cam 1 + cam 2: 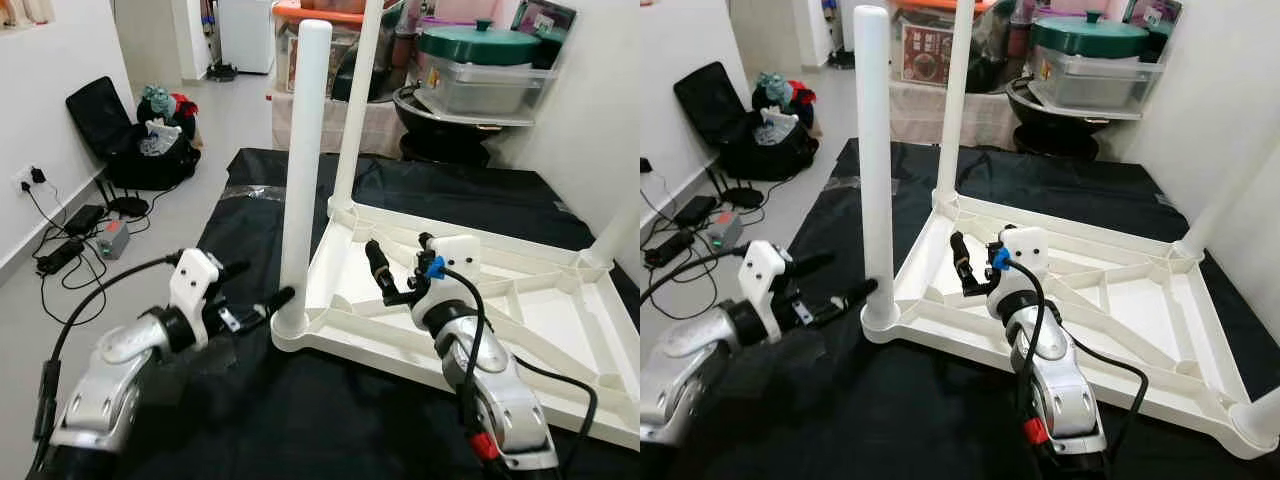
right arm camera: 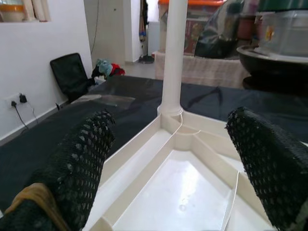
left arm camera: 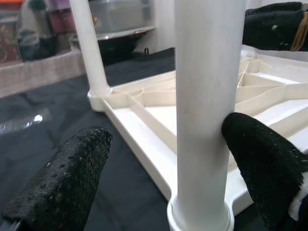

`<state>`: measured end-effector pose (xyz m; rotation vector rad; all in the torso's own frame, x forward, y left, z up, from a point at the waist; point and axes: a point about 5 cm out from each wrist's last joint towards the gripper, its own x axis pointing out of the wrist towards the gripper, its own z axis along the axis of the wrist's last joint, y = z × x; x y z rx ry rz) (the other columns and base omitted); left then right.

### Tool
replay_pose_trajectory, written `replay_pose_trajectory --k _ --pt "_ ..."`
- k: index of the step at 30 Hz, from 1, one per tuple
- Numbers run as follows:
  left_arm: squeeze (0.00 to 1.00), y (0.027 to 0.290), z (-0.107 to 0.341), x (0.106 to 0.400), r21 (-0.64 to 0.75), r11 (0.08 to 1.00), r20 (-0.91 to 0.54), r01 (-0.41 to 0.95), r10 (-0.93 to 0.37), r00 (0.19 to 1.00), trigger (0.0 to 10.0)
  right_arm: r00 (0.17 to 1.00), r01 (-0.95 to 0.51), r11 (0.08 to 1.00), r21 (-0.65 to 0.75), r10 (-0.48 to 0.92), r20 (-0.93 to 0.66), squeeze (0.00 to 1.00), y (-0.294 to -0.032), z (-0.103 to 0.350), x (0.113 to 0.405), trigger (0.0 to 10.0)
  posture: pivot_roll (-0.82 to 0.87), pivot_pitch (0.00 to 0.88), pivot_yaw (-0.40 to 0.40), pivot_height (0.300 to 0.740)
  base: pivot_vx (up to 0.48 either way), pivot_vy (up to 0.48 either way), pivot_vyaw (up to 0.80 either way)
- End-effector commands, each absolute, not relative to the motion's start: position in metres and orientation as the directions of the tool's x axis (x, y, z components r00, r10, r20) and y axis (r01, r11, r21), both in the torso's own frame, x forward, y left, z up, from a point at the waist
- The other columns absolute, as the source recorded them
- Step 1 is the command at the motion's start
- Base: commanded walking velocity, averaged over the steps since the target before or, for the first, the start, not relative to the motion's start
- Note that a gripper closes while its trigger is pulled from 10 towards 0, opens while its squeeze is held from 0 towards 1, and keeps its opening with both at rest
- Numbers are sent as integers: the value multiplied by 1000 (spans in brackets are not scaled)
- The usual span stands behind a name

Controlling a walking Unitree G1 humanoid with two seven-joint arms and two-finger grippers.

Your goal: Building children table

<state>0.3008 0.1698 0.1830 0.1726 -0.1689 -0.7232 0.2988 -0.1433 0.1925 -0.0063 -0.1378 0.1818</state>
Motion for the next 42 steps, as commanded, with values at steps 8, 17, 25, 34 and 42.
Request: replay_pose_trajectory --k 8,17,25,34,42 --pt "0 167 177 318 200 709 49 677 -697 715 10000 978 -149 989 -16 150 144 0 -146 191 300 10000 71 0 -69 740 0 0 0" --pt "0 156 174 314 189 638 28 747 -764 645 10000 979 -137 990 -12 138 151 0 -147 190 299 10000 71 0 -62 740 0 0 0" --pt "0 149 172 324 188 651 43 736 -754 656 10000 978 -140 990 -14 140 153 0 -145 190 300 10000 71 0 -57 740 0 0 0" --pt "0 135 170 347 127 702 75 701 -711 699 10000 979 -123 992 -7 122 166 0 -146 191 300 10000 57 0 -42 740 0 0 0" --pt "0 108 163 350 117 606 37 787 -795 606 10000 979 -103 995 1 101 178 0 -148 192 301 10000 43 0 -28 740 0 0 0"
